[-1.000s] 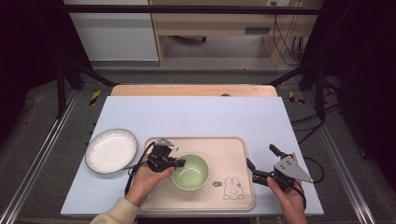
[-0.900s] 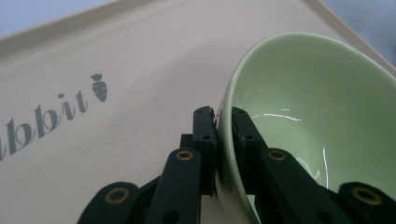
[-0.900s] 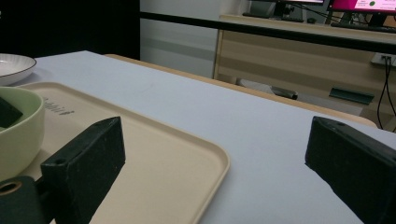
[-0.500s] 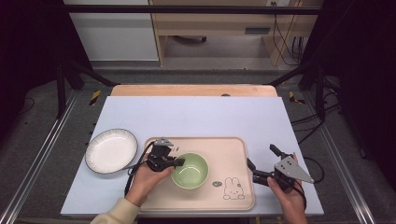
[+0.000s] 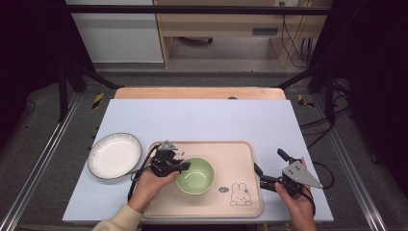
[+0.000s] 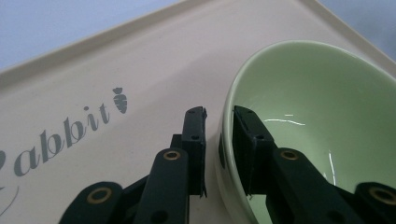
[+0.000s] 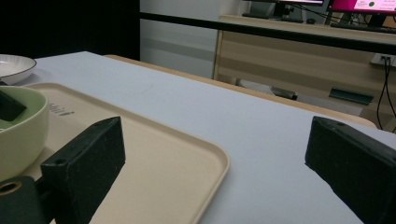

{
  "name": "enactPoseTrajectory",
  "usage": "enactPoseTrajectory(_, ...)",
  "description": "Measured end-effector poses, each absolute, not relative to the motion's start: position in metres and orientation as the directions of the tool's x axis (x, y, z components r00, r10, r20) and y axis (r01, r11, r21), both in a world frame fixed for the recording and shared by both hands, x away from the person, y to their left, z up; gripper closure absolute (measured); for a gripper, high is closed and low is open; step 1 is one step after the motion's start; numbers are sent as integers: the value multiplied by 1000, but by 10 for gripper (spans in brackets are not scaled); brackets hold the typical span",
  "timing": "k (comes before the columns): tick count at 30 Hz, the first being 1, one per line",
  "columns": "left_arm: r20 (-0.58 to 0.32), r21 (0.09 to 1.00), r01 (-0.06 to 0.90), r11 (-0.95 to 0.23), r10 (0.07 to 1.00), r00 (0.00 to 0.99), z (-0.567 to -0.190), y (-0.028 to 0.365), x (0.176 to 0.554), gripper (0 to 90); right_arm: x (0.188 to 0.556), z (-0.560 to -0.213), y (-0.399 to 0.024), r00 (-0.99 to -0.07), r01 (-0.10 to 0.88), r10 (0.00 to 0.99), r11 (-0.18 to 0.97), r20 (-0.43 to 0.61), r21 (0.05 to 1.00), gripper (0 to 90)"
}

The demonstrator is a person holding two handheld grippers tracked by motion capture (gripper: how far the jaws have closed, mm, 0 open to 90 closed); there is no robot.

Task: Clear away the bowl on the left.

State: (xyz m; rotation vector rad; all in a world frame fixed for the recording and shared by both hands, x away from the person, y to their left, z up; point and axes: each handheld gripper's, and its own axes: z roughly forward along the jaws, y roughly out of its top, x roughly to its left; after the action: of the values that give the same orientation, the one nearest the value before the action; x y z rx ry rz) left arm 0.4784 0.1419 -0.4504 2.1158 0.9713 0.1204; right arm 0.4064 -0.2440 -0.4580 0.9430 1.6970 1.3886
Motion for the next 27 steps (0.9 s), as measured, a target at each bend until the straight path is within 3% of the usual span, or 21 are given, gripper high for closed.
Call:
enactPoseTrajectory(7, -222, 698, 598, -394, 675, 704, -450, 141, 478, 710, 407, -458, -244, -460, 84, 883, 147, -92, 986, 50)
enactPoseTrajectory(13, -181, 708, 575, -409, 682, 708, -448, 140, 477, 631, 406, -458, -244, -460, 88, 883, 148, -91, 985, 50)
enactPoseTrajectory(27, -128, 756, 518, -399, 687, 715, -437, 140, 474, 357, 406, -458, -244, -460, 88, 883, 147, -91, 985, 49)
